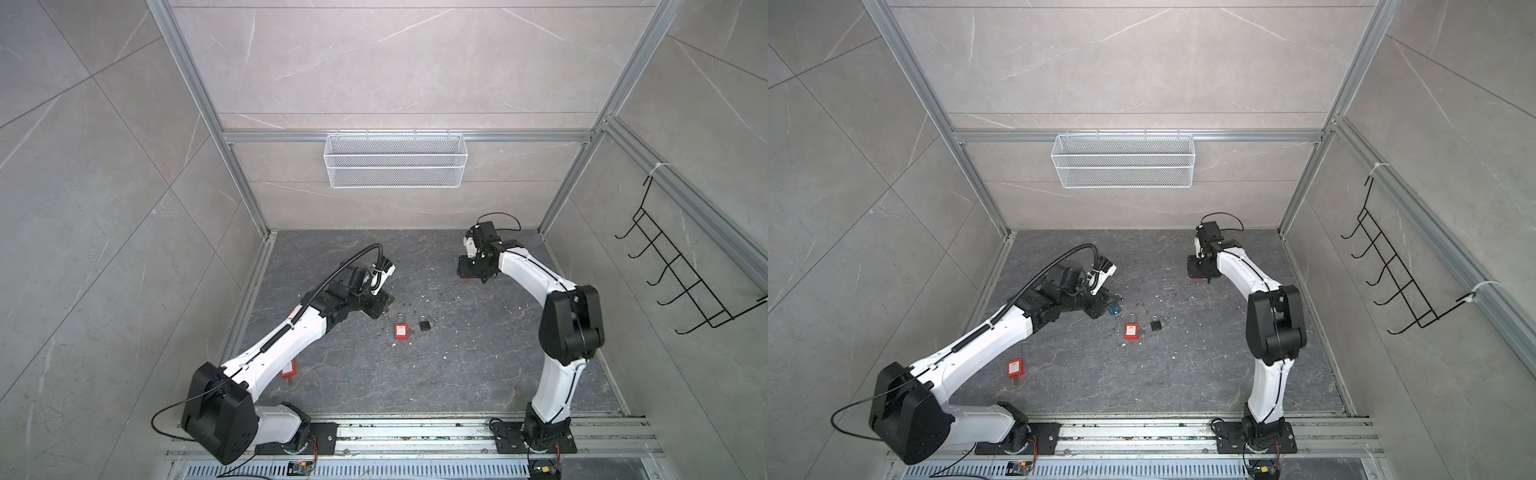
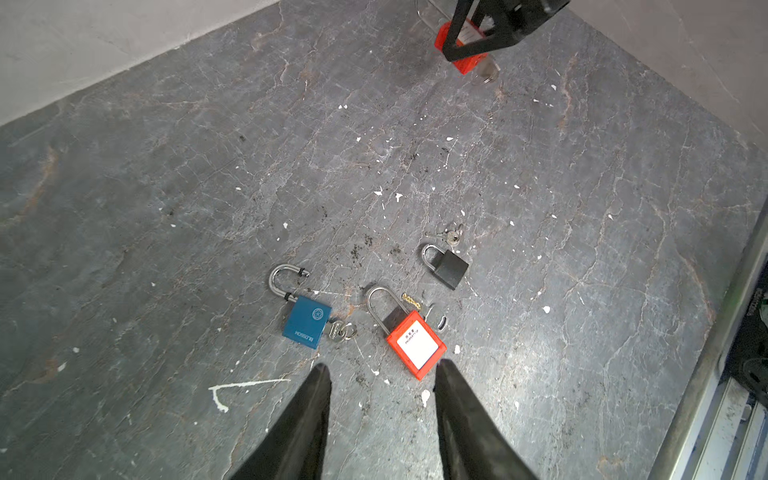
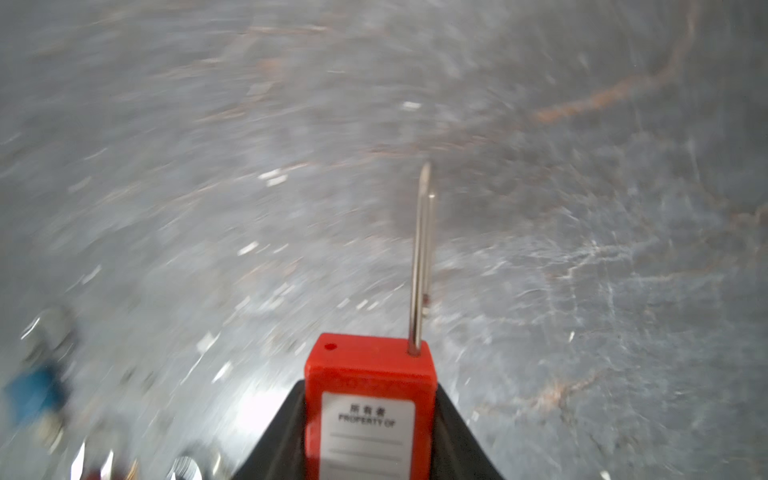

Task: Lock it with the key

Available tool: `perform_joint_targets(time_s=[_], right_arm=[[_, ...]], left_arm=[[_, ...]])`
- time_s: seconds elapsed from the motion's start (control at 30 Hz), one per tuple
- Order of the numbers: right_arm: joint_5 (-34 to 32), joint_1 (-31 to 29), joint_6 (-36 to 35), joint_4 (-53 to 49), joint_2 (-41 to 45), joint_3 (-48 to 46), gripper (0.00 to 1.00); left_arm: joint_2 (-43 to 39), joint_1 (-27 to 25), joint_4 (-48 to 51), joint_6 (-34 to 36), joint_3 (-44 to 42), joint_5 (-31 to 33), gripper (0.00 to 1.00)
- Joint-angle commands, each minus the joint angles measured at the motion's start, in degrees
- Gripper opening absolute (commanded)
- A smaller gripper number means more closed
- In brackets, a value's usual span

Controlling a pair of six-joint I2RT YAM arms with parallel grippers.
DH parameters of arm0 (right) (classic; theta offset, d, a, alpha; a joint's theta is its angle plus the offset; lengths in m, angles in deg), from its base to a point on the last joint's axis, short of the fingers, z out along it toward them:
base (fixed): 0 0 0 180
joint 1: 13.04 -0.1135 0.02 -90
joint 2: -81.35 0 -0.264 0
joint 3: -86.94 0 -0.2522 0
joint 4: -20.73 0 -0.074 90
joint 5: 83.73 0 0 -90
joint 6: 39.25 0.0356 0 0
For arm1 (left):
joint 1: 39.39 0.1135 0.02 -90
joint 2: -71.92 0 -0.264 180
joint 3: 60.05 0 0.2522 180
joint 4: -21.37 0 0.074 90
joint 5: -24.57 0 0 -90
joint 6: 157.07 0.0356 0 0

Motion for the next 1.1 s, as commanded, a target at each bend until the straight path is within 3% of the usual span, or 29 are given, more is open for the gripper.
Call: perform_joint_targets(time_s=[0.0,0.17,0.37,0.53,0.73,1.07], right_arm=[[8.16,-2.59,-13.21,1.55,9.78,-5.68,0.32],[17.46,-6.32,-24.66,0.13,22.14,-14.26,0.29],[20.98,-12.91,-36.5,-6.38,31.82,-18.03,0.28],[20.58,-18.18,-39.32,-10.24,35.19,-18.28,0.26],[17.6,-24.37,-40.4,-12.31,35.89,-18.25,0.24],[14.03,-31.01,-42.13,-10.8,35.29,-18.97,0.23]], left_arm=[[-4.77,2.21,-3.12,2.09,-1.84,-0.96,0.46],[-9.61,5.24,-3.19,4.22,-3.74,-7.8,0.49],[-13.06,5.25,-3.29,11.7,-6.28,-21.25,0.5],[-14.94,5.27,-6.16,14.39,-8.46,-28.77,0.53],[-15.85,4.44,-5.93,19.04,-9.1,-31.83,0.57],[-13.87,2.08,-2.12,24.46,-9.02,-36.75,0.54]])
